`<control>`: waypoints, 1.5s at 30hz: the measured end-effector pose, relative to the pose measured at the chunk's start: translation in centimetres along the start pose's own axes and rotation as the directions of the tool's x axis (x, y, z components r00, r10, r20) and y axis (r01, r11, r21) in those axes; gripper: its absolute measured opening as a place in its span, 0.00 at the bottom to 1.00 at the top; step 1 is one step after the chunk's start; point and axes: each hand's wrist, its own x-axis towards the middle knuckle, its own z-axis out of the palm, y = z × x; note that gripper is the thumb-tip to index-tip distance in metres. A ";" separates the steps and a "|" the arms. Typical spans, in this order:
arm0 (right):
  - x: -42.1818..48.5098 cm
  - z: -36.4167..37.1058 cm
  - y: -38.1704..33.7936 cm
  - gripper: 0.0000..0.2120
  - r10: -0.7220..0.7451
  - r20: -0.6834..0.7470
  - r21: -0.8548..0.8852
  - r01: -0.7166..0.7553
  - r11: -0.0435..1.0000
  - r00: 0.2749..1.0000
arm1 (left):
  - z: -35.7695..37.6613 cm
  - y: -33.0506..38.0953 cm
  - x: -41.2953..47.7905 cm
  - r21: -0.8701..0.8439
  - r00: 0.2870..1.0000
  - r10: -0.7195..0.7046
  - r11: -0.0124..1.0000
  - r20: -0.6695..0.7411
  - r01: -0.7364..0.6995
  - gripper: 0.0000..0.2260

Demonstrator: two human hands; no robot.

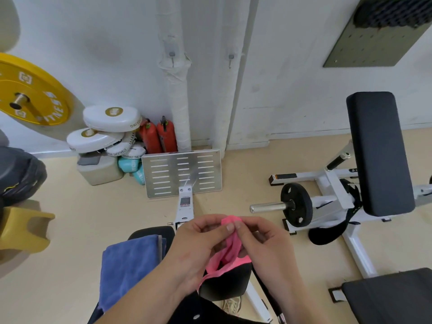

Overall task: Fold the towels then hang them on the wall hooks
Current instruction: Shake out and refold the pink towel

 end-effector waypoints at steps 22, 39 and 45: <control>-1.1 0.8 0.6 0.07 -0.072 -0.015 0.050 0.073 0.996 0.997 | 0.0 0.3 -2.3 0.377 0.970 0.237 0.895 0.053 -0.239 0.17; 0.0 0.1 -1.6 0.04 -0.423 0.230 -0.358 0.480 0.800 0.876 | -3.0 2.1 -1.9 0.477 0.889 0.417 0.752 0.189 -0.454 0.19; -1.4 0.6 -2.5 0.07 -0.351 0.199 -0.405 0.403 0.821 0.915 | -4.5 1.6 -1.6 0.603 0.900 0.308 0.669 0.307 -0.435 0.11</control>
